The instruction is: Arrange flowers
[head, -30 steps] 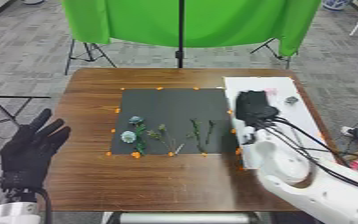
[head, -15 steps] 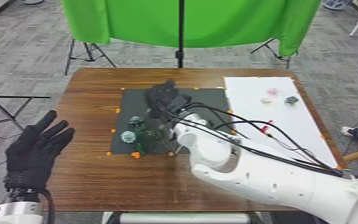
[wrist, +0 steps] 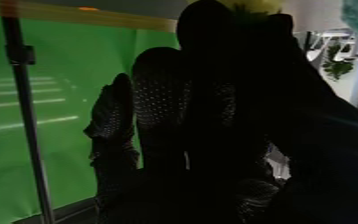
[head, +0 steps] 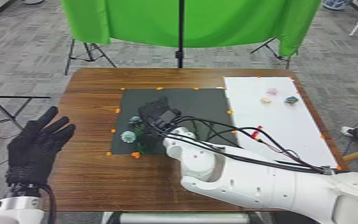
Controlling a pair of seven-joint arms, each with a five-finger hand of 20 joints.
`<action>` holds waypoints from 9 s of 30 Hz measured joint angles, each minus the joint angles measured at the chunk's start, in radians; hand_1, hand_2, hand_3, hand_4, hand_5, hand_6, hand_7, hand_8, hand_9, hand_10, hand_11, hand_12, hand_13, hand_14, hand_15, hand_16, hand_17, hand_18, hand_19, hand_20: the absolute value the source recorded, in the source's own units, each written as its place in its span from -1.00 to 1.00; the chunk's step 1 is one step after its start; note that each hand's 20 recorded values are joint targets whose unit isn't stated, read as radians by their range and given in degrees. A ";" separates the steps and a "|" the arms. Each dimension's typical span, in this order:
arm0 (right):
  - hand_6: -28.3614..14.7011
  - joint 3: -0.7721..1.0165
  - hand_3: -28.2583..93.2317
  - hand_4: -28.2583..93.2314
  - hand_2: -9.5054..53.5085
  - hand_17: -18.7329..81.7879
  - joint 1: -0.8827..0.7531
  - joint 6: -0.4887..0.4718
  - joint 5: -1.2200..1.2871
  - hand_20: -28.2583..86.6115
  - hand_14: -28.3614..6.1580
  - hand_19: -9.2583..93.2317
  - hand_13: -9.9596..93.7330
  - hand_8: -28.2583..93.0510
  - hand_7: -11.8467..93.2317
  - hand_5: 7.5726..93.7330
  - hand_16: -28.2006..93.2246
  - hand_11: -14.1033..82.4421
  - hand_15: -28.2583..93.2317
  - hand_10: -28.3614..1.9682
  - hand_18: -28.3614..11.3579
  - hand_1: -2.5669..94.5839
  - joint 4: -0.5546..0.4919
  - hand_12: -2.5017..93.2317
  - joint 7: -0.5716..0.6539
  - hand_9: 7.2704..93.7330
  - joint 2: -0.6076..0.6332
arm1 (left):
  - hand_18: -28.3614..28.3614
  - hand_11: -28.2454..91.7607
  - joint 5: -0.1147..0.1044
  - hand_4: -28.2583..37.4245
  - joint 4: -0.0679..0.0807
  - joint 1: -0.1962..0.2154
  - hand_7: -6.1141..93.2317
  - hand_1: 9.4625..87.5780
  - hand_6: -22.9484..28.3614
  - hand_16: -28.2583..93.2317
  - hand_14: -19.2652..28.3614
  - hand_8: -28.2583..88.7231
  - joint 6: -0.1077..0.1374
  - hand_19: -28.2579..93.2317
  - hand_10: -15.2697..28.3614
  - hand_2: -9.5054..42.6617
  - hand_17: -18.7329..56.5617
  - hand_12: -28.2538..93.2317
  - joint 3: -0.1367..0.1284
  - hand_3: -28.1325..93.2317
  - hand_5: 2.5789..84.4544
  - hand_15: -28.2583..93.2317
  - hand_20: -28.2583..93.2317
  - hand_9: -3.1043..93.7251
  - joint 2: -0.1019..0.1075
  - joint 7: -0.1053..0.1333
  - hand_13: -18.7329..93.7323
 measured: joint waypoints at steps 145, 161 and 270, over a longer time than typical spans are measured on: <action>0.35 0.128 0.73 -1.00 -1.00 -0.07 -0.142 0.175 0.126 0.31 0.12 0.91 0.56 -0.74 -0.51 0.47 -0.20 0.09 0.72 0.17 -0.76 -0.25 -0.177 -0.54 0.074 0.77 0.253 | 1.00 -0.14 -0.006 -0.93 0.020 -0.040 -0.68 -0.63 0.28 -0.68 1.00 -0.67 -0.008 0.42 0.67 -0.35 -0.74 -0.36 0.089 0.75 -0.08 0.31 -0.38 -0.18 0.012 -0.010 -0.22; 0.33 0.234 0.78 -1.00 -0.96 -0.18 -0.044 0.261 0.286 0.25 0.02 0.78 0.35 -0.75 -0.48 0.33 -0.29 -0.13 0.61 0.00 -0.69 -0.27 -0.177 -0.63 0.128 0.42 0.422 | 1.00 -0.14 -0.014 -0.93 0.019 -0.030 -0.68 -0.63 0.28 -0.68 1.00 -0.67 -0.004 0.42 0.67 -0.34 -0.74 -0.36 0.101 0.75 -0.07 0.31 -0.38 -0.18 0.030 0.023 -0.22; 0.43 0.265 0.76 -1.00 -1.00 -0.32 -0.150 0.019 0.083 0.30 0.09 0.69 0.30 -0.75 -0.49 0.27 -0.30 -0.14 0.63 0.13 -0.63 -0.31 -0.157 -0.63 -0.053 0.38 0.417 | 1.00 -0.14 -0.007 -0.92 0.023 -0.050 -0.68 -0.63 0.28 -0.68 1.00 -0.67 -0.014 0.42 0.67 -0.34 -0.74 -0.36 0.091 0.75 -0.07 0.31 -0.38 -0.18 0.021 0.001 -0.22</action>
